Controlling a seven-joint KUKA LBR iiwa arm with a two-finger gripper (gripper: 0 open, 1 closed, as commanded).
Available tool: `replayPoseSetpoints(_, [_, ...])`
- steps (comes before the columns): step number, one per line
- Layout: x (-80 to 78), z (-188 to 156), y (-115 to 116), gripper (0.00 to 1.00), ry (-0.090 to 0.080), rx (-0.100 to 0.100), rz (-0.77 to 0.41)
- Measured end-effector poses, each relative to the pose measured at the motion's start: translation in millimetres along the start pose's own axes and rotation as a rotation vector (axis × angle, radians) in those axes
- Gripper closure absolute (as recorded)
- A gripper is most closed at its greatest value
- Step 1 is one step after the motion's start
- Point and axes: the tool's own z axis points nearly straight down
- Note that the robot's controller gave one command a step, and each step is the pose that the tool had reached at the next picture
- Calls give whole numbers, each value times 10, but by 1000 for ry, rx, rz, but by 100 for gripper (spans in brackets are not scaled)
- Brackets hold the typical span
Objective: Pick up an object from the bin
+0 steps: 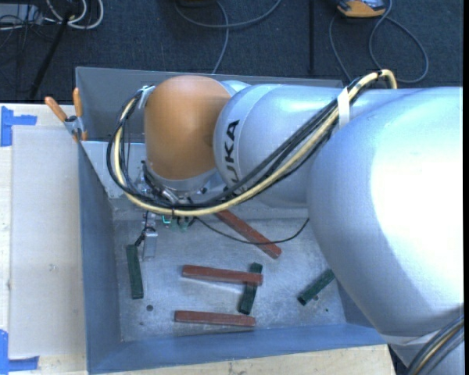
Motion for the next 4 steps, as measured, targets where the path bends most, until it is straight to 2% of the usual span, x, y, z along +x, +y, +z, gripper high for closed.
replayPoseSetpoints(1, [443, 605, -133, 0, 0, 1, 6])
replayPoseSetpoints(2, [442, 571, -1118, 0, -5, 3, -151])
replayPoseSetpoints(3, [446, 571, -1077, 100, -6, -1, -152])
replayPoseSetpoints(4, [678, -1108, -1105, 100, -17, 0, -404])
